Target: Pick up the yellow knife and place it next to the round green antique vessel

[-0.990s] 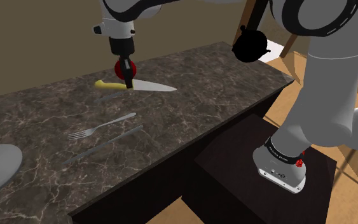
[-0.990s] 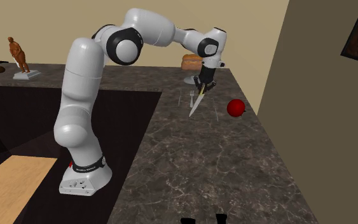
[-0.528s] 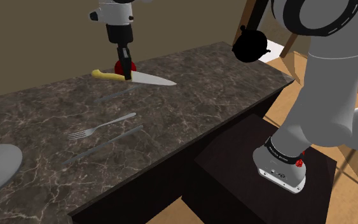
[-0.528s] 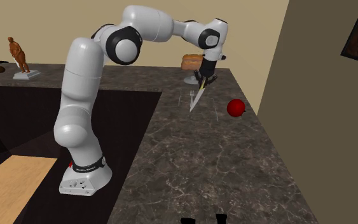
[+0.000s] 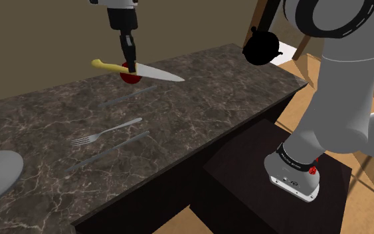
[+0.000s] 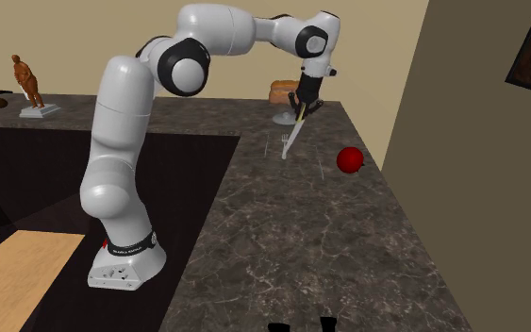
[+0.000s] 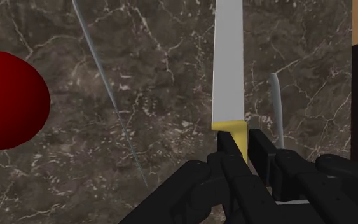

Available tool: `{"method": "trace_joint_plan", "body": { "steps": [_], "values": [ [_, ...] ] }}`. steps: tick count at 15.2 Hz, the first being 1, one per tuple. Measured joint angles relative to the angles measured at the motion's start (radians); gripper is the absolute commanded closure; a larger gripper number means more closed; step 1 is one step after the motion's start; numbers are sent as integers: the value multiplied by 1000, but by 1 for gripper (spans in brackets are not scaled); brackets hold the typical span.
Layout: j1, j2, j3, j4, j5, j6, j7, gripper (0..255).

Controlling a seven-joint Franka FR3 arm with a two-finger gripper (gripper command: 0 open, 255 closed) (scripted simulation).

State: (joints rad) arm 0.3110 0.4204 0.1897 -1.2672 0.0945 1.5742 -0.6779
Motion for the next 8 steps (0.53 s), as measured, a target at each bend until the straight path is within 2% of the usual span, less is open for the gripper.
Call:
{"method": "trace_joint_plan", "body": {
  "steps": [8],
  "values": [
    [7, 34, 2, 158, -5, -123, 18, 255]
  ]
}}
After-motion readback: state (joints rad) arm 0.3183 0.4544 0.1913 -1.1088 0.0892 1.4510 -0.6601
